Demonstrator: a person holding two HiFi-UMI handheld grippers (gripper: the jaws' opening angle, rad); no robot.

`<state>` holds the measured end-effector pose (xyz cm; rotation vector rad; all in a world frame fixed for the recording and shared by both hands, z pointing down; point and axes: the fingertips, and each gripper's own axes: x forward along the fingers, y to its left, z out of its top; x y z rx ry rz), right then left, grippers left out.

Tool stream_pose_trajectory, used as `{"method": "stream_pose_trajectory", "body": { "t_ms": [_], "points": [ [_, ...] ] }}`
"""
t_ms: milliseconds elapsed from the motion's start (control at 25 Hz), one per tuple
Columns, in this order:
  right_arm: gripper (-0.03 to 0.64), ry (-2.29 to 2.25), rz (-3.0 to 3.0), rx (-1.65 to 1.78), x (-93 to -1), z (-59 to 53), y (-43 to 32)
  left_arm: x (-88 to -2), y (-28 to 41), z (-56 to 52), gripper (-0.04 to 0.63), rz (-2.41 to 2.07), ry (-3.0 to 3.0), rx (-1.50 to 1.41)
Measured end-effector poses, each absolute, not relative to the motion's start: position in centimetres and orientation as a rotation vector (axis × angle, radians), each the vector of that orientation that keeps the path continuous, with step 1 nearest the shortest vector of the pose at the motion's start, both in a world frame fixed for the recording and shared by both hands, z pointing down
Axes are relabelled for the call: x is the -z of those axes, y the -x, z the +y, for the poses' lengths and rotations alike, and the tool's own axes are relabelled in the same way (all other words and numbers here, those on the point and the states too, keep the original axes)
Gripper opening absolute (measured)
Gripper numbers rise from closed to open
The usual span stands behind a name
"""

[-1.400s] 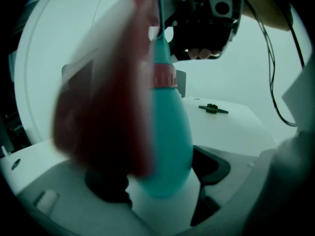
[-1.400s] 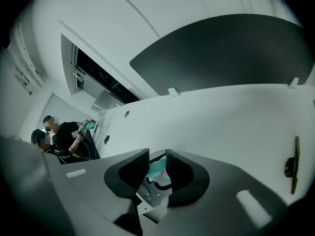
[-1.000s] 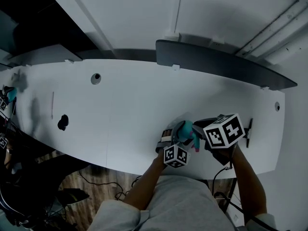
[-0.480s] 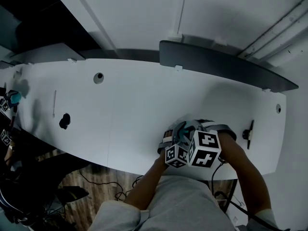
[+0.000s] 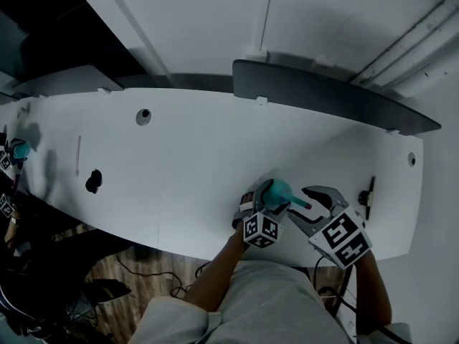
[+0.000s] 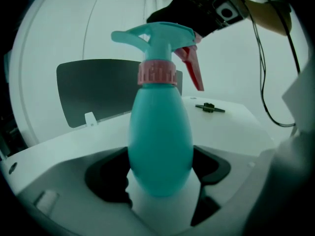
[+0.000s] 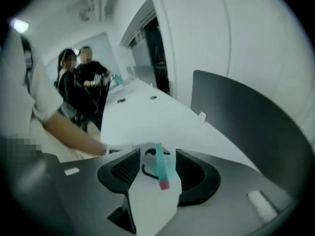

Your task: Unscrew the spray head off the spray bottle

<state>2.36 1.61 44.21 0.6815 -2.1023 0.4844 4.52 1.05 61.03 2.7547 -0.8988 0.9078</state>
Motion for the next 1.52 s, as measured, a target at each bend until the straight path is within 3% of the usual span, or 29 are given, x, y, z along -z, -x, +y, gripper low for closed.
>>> {"method": "stream_pose_trajectory", "body": {
  "t_ms": [200,320,680,1040,1080,1160,1240,1400,1520],
  "points": [
    [0.194,-0.521,-1.845,-0.072,-46.7,2.5,-4.0,-61.0,-4.2,1.0,0.382,-0.906,-2.748,-0.907],
    [0.076,-0.427,-1.794,0.038,-47.3,2.3,-4.4,-60.9,-4.6,1.1,0.382,-0.901,-2.747,-0.907],
    [0.069,0.148,-1.651,0.711,-47.1,2.1,-3.1,-60.9,-4.5,1.1,0.382,-0.907,-2.756,-0.909],
    [0.131,-0.245,-1.965,0.24,-44.3,0.8,-1.8,-61.0,-4.2,1.1,0.382,-0.912,-2.747,-0.909],
    [0.119,-0.36,-2.013,0.153,-43.3,0.2,-1.8,-61.0,-4.2,1.1,0.382,-0.912,-2.746,-0.91],
    [0.002,-0.595,-2.11,-0.078,-41.6,-0.8,-2.0,-61.0,-4.2,1.1,0.382,-0.912,-2.743,-0.912],
    [0.0,-0.7,-2.202,-0.333,-40.4,-0.3,-1.6,-61.0,-4.3,1.1,0.382,-0.909,-2.742,-0.914],
    [0.002,-0.618,-2.177,-0.37,-41.0,1.8,-1.3,-60.9,-4.3,1.2,0.382,-0.903,-2.743,-0.917],
    [0.0,-0.701,-2.196,-0.63,-41.1,1.8,-2.1,-60.9,-4.3,1.3,0.382,-0.901,-2.74,-0.925]
  ]
}}
